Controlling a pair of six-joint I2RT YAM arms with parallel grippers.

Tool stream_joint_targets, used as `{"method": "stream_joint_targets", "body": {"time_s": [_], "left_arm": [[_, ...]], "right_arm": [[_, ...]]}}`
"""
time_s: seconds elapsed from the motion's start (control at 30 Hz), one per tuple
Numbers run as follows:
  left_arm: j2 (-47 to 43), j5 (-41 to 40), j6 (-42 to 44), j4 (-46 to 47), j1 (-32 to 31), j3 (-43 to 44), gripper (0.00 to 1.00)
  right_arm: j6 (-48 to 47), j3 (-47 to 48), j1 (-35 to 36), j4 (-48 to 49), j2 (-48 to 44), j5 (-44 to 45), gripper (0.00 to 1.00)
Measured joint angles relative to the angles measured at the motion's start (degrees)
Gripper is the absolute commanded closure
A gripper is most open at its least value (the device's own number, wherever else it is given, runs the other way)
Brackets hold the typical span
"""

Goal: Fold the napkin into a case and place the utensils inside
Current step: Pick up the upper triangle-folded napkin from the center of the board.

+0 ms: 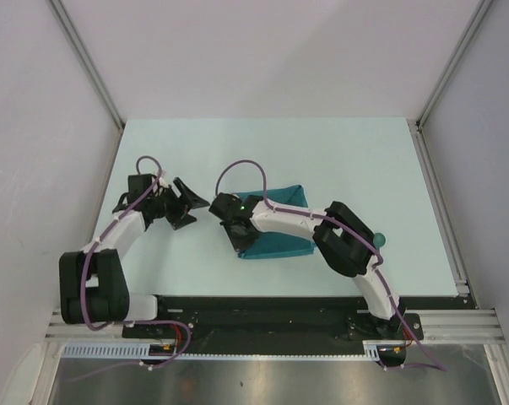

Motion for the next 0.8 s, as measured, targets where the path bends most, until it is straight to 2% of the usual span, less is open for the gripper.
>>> {"method": "stream_joint_targets", "body": {"time_s": [0.2,0.37,0.6,0.8], "left_arm": [[8.7,3.7,-3.5,2.8,-1.5,1.0,0.18],[14.9,4.2,-8.0,5.2,-5.9,5.5,0.18],[25.3,1.7,-11.6,5.9,-11.9,13.7,0.18],[32.0,-1.8,-12.6,4.0,-15.7,19.6,0.24]], "right_arm": [[-1.4,-4.8,-3.1,2.9,-3.8,-5.5,1.0],[-2.6,-9.7,-5.7,5.3,-8.5,-9.9,1.0],[-3.8,-12.5,-8.3,7.1,-12.5,-14.4,1.0],[-4.7,-12.9,-9.0,7.9,-13.1,-16.5,1.0]]}}
